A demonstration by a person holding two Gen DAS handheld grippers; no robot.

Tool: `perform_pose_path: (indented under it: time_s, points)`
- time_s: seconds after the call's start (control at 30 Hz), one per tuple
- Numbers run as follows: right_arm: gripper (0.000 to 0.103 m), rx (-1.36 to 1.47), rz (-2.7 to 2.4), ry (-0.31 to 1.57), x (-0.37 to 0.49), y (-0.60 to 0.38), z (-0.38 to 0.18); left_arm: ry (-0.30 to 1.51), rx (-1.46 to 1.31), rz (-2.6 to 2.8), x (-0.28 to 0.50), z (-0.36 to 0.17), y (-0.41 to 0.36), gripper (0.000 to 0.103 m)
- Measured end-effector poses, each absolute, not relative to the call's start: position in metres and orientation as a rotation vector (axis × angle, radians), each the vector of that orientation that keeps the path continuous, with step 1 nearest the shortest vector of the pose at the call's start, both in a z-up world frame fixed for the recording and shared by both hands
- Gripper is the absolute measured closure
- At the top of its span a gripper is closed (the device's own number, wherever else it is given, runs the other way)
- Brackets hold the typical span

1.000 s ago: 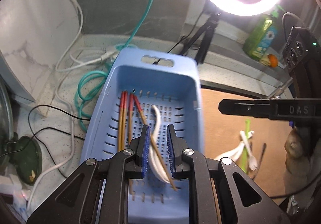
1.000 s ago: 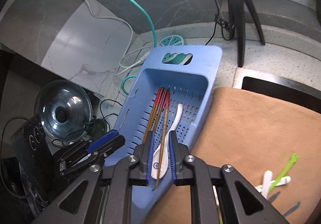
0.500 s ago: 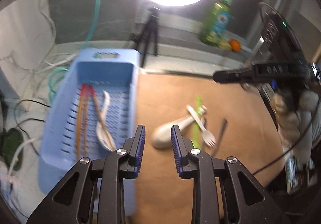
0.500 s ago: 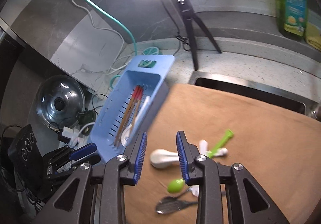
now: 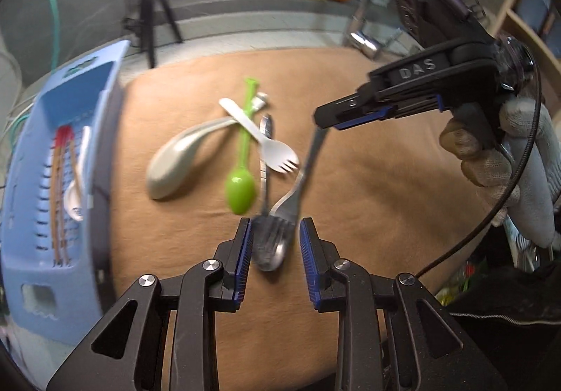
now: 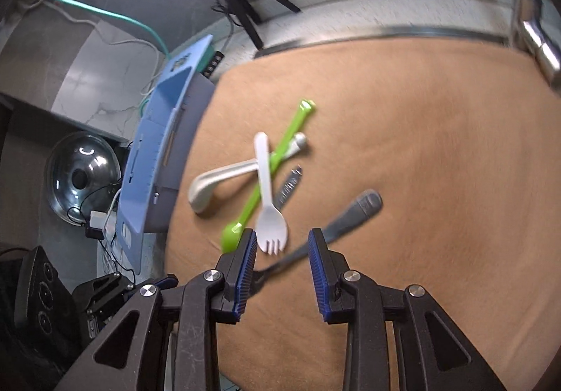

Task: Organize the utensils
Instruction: 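Move the left tool over the pile and close on the metal fork, then close the right tool on the metal knife while the left tool lifts the fork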

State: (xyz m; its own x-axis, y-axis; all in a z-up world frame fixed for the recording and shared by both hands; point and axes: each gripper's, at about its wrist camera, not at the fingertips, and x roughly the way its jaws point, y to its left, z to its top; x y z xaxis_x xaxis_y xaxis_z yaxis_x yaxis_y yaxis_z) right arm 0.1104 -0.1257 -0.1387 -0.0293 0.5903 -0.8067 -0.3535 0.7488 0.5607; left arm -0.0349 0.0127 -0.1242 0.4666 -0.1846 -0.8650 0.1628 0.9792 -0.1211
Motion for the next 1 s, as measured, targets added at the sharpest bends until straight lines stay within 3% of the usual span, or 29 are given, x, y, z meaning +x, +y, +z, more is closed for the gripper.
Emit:
perform_pose_path:
  time_s: [0.87,1.0]
  points:
    - [0.075,0.395,0.740,1.535,0.097,-0.113,-0.182,1.129,0.032,-0.251,-0.018,-0.163,0.001,0.072]
    - [0.075,0.410,0.733,1.535,0.097,-0.114,-0.182,1.108,0.062,-0.255,-0.023,-0.163,-0.005,0.082]
